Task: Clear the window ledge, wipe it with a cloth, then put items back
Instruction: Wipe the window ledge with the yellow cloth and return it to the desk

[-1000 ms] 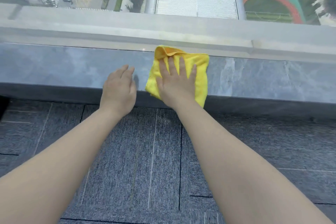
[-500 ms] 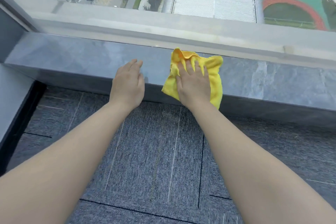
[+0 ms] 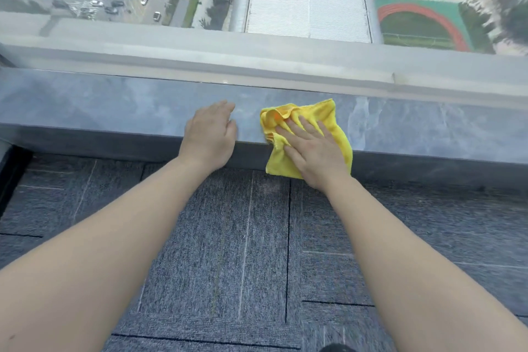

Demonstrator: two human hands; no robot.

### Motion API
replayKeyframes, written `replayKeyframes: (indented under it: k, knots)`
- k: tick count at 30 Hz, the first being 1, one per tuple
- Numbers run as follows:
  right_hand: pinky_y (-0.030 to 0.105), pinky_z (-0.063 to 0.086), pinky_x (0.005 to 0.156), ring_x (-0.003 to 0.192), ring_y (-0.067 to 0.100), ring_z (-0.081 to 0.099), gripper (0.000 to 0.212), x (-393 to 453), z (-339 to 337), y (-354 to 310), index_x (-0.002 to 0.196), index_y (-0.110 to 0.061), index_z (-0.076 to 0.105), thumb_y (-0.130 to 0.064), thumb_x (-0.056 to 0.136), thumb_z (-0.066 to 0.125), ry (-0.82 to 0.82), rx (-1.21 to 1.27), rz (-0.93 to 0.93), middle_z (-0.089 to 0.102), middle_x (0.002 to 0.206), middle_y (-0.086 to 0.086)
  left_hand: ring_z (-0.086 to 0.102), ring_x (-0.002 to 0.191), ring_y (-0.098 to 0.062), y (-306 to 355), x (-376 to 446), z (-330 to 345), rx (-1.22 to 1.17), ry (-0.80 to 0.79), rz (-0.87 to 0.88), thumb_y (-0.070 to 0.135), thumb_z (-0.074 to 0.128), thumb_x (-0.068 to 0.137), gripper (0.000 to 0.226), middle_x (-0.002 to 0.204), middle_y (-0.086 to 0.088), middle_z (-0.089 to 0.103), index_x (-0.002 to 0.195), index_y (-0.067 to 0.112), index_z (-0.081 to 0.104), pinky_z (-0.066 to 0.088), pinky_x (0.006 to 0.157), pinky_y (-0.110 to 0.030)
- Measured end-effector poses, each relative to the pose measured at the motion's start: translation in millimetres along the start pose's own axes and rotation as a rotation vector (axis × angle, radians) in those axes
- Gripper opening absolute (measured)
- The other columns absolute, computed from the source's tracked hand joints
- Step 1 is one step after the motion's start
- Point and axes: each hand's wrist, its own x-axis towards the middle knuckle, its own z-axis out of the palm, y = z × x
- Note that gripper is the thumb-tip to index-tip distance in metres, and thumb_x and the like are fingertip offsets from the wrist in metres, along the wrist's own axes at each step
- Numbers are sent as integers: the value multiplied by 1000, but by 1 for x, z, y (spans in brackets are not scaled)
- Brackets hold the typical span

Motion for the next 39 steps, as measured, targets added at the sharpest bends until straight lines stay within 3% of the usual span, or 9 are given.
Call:
replayKeyframes:
  k: [9, 15, 18, 23, 25, 27, 33, 39]
  knots:
    - [68, -9, 106, 144, 30, -14, 56, -3, -6, 49, 146, -30, -3, -46, 95, 16, 66, 46, 516, -7, 159, -3, 30, 134, -30, 42, 10, 30, 39, -59, 52, 17, 35, 93, 41, 147, -12, 36, 133, 9, 37, 22, 112, -40]
    - [70, -7, 105, 143, 35, -15, 59, 34, -10, 36, 146, -24, -5, -44, 96, 17, 111, 123, 652, -8, 159, 2, 33, 132, -32, 43, 10, 37, 60, -67, 12, 23, 32, 91, 44, 143, -17, 41, 130, 5, 41, 23, 110, -39]
    - [67, -8, 108, 144, 32, -12, 56, 38, -5, 27, 146, -25, -2, -42, 96, 17, 129, 77, 523, -5, 159, 1, 30, 134, -32, 50, 9, 42, 85, -86, 0, 24, 31, 90, 46, 146, -16, 36, 133, 7, 37, 21, 112, -41]
    - [51, -6, 115, 147, 18, -2, 49, -1, -5, 58, 145, -34, 9, -40, 97, 19, 99, -45, 30, 7, 158, -8, 33, 134, -35, 66, 5, 47, 110, -110, -6, 26, 29, 83, 55, 144, -22, 37, 131, 2, 39, 25, 113, -46]
    - [47, -6, 116, 147, 15, -2, 48, -17, -10, 81, 144, -38, 10, -40, 97, 20, 42, -73, -27, 8, 158, -10, 36, 131, -36, 76, 5, 45, 127, -111, 1, 25, 29, 84, 53, 142, -21, 40, 129, 2, 41, 26, 110, -45]
    - [50, -9, 115, 146, 15, -4, 49, -28, -14, 103, 144, -40, 6, -42, 97, 20, 16, -82, 57, 5, 158, -11, 35, 131, -35, 87, 6, 47, 140, -142, 28, 24, 30, 88, 49, 143, -19, 39, 131, 3, 39, 25, 109, -43]
    - [71, -9, 104, 144, 31, -15, 54, -23, -20, 121, 144, -40, 0, -50, 94, 19, 81, 25, 568, -6, 158, -7, 19, 141, -25, 104, 27, 68, 102, -218, 161, 18, 33, 94, 44, 153, -8, 24, 137, 11, 30, 12, 114, -35]
    - [71, -7, 106, 143, 38, -14, 60, 21, -26, 105, 146, -25, 1, -49, 94, 18, 143, 162, 919, -9, 158, 5, 22, 139, -31, 94, 47, 69, 91, -146, 202, 29, 19, 78, 63, 151, -13, 28, 135, 8, 35, 17, 114, -39]
